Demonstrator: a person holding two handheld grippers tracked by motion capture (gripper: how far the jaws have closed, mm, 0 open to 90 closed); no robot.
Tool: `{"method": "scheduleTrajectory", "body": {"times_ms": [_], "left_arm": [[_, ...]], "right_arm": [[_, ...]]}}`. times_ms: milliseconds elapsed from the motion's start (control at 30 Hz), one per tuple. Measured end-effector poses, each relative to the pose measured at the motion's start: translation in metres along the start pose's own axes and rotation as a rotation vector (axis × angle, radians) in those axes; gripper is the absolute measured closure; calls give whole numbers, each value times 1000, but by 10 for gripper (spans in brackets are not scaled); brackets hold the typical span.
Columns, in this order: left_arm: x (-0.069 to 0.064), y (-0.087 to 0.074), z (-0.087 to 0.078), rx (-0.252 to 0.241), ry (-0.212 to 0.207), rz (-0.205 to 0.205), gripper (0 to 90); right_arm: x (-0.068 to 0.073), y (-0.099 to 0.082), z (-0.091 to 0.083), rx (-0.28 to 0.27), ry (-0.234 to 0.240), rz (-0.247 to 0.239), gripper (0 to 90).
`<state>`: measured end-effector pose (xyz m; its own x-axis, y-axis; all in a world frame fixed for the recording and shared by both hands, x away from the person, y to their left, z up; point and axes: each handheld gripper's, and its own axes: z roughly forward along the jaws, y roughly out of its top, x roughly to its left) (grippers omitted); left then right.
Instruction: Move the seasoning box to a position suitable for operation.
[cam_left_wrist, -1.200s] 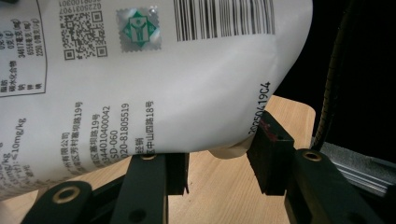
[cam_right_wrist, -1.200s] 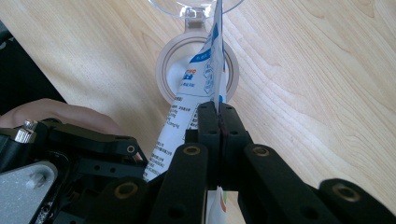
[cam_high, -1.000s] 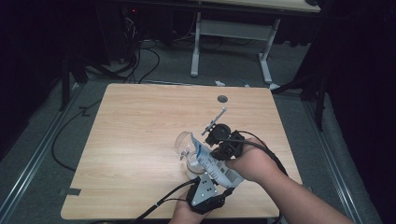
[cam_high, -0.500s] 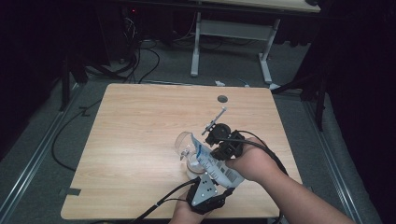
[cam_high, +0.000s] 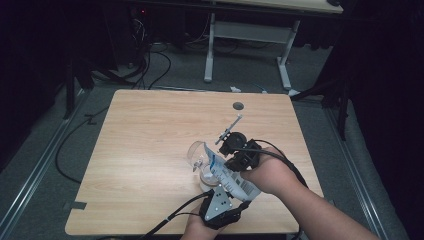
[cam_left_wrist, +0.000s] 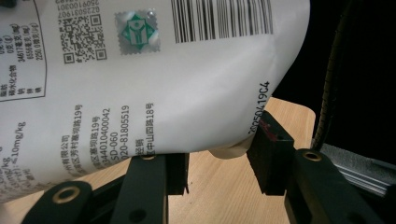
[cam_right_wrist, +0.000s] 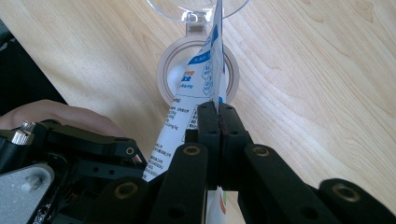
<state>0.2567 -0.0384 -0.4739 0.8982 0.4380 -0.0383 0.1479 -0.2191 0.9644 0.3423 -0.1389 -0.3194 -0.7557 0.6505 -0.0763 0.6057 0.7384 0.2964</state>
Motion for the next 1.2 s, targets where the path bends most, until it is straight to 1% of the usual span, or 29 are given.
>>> {"method": "scheduleTrajectory", "body": {"times_ms": [433,1033,1100,1133,1200], "left_arm": [[-1,0,0,-3,-1,-4,618],[1,0,0,-4,3,-8,610],[1,0,0,-5,5,-8,610],[1,0,0,-9,5,-12,610],[1,0,-1,-6,4,-8,610]], "right_arm": [[0,-1,1,-2,0,-2,898],[2,4,3,11,-7,-11,898],[2,5,3,11,-6,-5,898],[2,5,3,7,-4,-9,898],[2,6,3,9,-7,-12,898]]}}
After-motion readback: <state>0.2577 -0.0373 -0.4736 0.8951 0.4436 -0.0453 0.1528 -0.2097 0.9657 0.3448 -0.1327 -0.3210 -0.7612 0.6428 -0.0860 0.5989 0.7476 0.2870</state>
